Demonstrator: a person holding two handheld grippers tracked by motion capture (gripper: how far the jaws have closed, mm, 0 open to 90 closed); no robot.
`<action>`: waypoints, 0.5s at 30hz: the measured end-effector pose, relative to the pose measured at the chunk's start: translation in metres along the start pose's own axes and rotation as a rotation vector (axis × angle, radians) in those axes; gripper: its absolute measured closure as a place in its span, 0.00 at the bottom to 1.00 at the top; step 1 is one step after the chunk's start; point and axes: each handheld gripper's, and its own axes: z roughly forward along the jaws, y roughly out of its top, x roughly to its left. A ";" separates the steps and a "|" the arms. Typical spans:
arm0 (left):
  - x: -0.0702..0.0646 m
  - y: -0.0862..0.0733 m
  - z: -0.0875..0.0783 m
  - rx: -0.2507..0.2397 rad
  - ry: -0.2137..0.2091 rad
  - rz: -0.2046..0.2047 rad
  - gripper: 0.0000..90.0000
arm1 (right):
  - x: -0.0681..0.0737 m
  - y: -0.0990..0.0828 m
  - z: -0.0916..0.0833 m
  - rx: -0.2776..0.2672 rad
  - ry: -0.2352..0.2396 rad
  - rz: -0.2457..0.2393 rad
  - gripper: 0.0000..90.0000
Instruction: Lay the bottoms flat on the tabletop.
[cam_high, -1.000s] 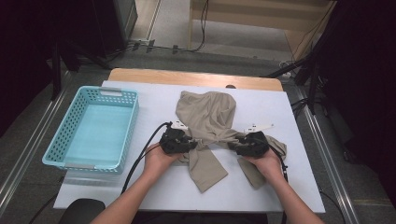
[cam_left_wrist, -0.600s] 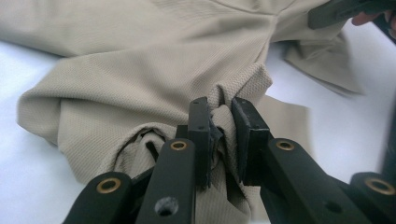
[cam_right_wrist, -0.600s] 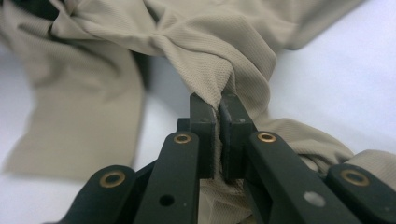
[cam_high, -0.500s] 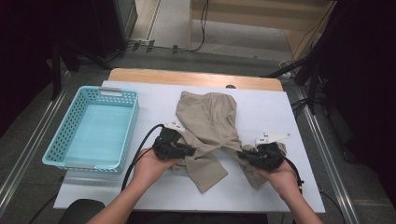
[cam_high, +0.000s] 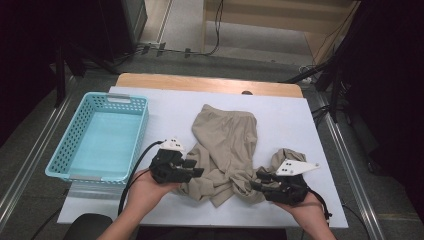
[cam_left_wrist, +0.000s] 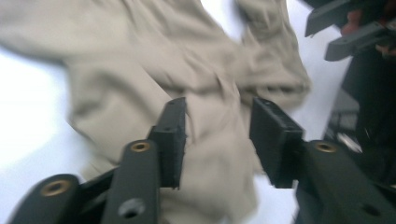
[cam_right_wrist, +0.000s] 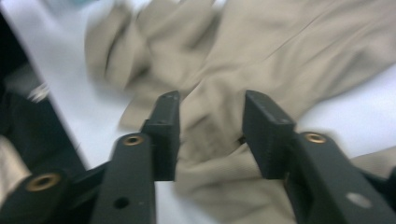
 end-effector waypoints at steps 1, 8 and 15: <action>0.004 0.003 0.001 -0.019 0.023 0.008 0.59 | -0.003 0.001 -0.001 -0.025 -0.019 0.013 0.59; 0.044 0.014 0.039 0.048 0.120 -0.023 0.54 | -0.016 0.008 0.028 0.004 -0.029 0.044 0.62; 0.055 0.003 0.078 0.145 0.140 -0.054 0.55 | -0.024 0.017 0.058 0.026 -0.044 0.041 0.62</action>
